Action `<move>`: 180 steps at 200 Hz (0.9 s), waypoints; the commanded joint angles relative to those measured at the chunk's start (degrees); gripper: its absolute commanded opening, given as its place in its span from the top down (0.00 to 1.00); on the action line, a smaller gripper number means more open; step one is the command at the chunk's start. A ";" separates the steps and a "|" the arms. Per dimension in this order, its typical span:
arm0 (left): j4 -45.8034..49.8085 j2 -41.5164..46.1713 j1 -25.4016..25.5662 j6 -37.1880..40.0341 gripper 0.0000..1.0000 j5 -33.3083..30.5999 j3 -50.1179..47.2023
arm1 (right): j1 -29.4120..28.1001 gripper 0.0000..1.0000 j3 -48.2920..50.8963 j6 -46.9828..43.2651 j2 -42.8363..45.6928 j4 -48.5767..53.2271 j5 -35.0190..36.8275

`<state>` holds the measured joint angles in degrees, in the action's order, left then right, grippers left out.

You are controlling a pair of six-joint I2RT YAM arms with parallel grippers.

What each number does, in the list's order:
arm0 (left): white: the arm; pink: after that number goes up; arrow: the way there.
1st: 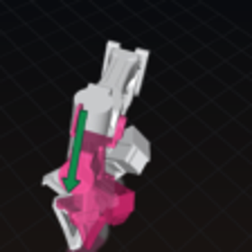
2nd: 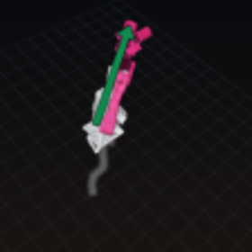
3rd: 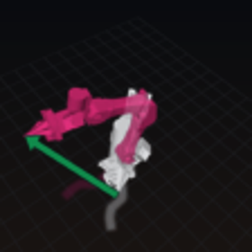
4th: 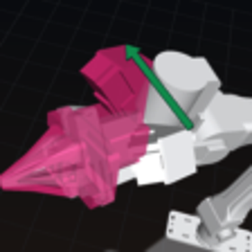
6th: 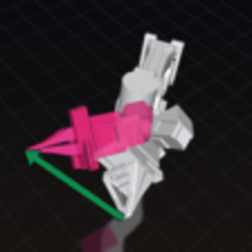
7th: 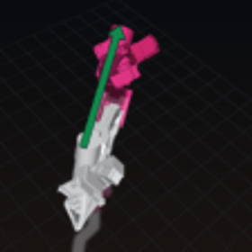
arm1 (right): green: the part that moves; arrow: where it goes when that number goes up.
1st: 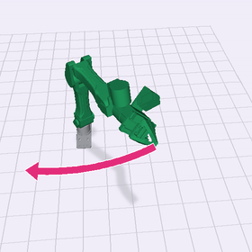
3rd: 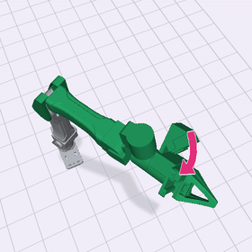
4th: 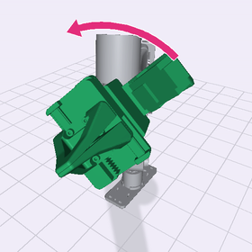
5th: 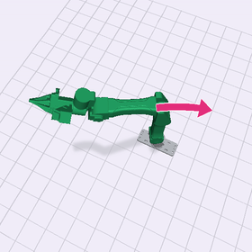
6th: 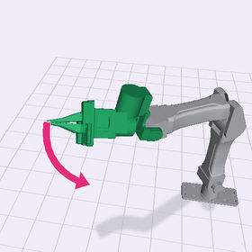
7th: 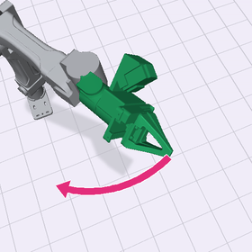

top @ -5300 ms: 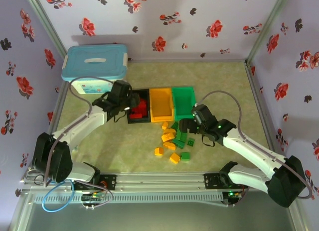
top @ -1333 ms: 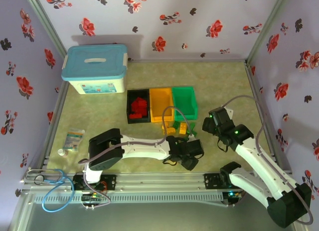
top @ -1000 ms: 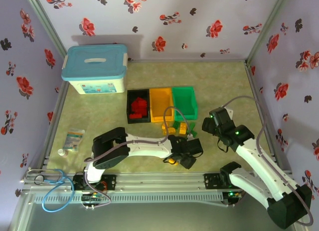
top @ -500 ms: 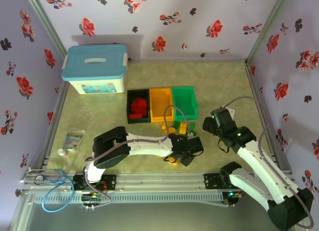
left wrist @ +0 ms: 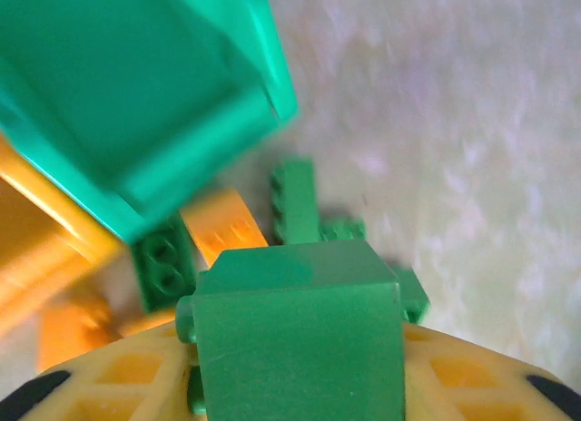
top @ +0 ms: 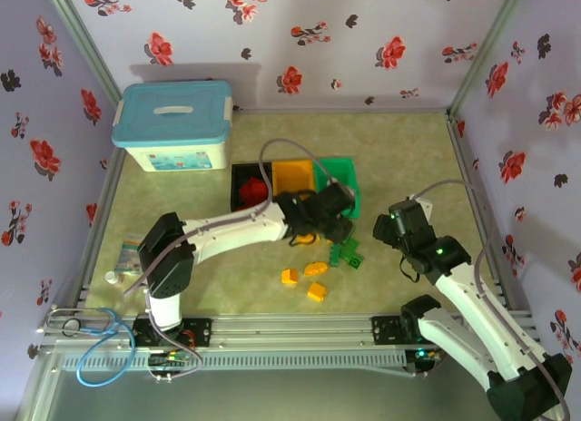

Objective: Sort the legos into containers by color
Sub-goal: Place the lego in the container.

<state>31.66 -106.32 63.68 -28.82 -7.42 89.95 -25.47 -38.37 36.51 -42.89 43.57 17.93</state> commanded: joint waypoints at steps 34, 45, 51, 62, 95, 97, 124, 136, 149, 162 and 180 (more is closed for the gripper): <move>5.33 -11.50 -8.81 4.73 0.66 1.88 17.52 | 0.31 0.17 1.46 -0.37 -0.55 -0.72 -5.42; 6.45 -13.77 -9.76 5.04 0.66 1.99 20.61 | 0.34 0.17 1.73 -0.77 -0.65 -0.98 -6.51; 7.08 -14.79 -10.24 5.25 0.65 2.04 22.06 | 0.33 0.16 1.90 -0.74 -0.68 -1.28 -6.97; 8.06 -16.57 -10.91 5.51 0.59 2.05 24.78 | 0.27 0.16 2.07 -0.73 -0.69 -1.52 -7.37; 10.71 -17.54 -11.83 5.54 0.19 1.79 29.89 | 0.25 0.15 2.03 -1.09 -1.38 -2.36 -8.76; 10.57 -17.30 -11.85 5.53 0.19 1.75 29.81 | 0.21 0.16 2.02 -1.16 -1.40 -2.42 -8.92; 8.29 -12.75 -11.41 5.54 0.18 1.66 25.94 | 0.25 0.16 1.42 -2.27 -3.06 -3.26 -10.29; 6.90 -9.95 -11.14 5.23 0.18 1.61 22.60 | 0.23 0.17 1.09 -2.73 -3.82 -3.55 -11.03; 4.52 -6.24 -10.88 4.71 0.18 1.39 17.66 | 0.01 0.17 0.88 -3.33 -4.53 -4.06 -12.25; 1.70 -1.92 -10.78 3.94 0.18 1.27 11.37 | -0.42 0.18 0.60 -3.83 -5.26 -4.44 -13.08; -2.28 3.96 -10.77 2.62 0.19 0.72 2.56 | -1.47 0.19 0.08 -4.41 -6.49 -4.75 -13.32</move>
<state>34.76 -110.13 52.60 -24.77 -6.13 100.73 -25.85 -36.62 34.02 -48.25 40.16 6.33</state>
